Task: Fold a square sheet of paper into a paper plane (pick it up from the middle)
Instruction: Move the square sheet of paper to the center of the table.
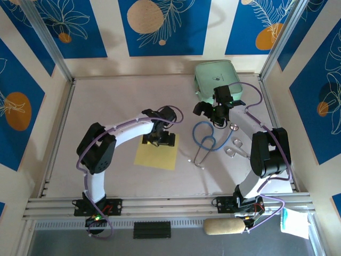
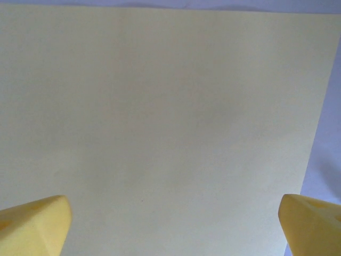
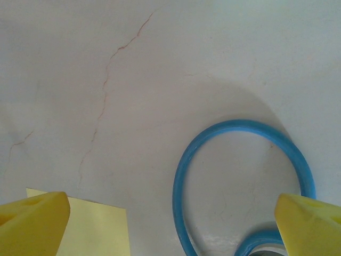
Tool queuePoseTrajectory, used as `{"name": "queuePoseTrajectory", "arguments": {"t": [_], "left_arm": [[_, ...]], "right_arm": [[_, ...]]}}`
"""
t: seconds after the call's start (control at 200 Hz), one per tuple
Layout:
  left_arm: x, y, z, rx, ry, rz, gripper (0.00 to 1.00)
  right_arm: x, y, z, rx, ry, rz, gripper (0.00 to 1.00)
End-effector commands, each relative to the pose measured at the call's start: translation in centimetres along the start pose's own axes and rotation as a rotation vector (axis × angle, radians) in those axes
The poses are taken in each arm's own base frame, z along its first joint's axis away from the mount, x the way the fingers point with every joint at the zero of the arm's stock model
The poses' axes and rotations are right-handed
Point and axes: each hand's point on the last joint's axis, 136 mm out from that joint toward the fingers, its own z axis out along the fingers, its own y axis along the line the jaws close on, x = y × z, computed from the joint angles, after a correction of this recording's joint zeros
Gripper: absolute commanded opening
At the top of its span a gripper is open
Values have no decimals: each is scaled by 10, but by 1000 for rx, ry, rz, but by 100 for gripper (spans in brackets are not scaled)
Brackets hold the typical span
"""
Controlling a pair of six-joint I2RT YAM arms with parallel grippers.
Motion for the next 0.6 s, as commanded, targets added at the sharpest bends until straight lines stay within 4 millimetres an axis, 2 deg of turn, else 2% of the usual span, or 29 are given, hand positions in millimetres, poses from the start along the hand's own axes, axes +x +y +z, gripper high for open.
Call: {"name": "queuePoseTrajectory", "arguments": {"t": [0.0, 0.255, 0.595], "left_arm": [[14, 6, 11, -71, 75, -13, 99], [17, 13, 23, -119, 117, 68, 98], [23, 15, 37, -134, 147, 65, 91]], "right_arm": [[1, 0, -12, 4, -9, -3, 99], [2, -2, -10, 12, -7, 0, 99], [3, -2, -7, 11, 9, 2, 99]]}}
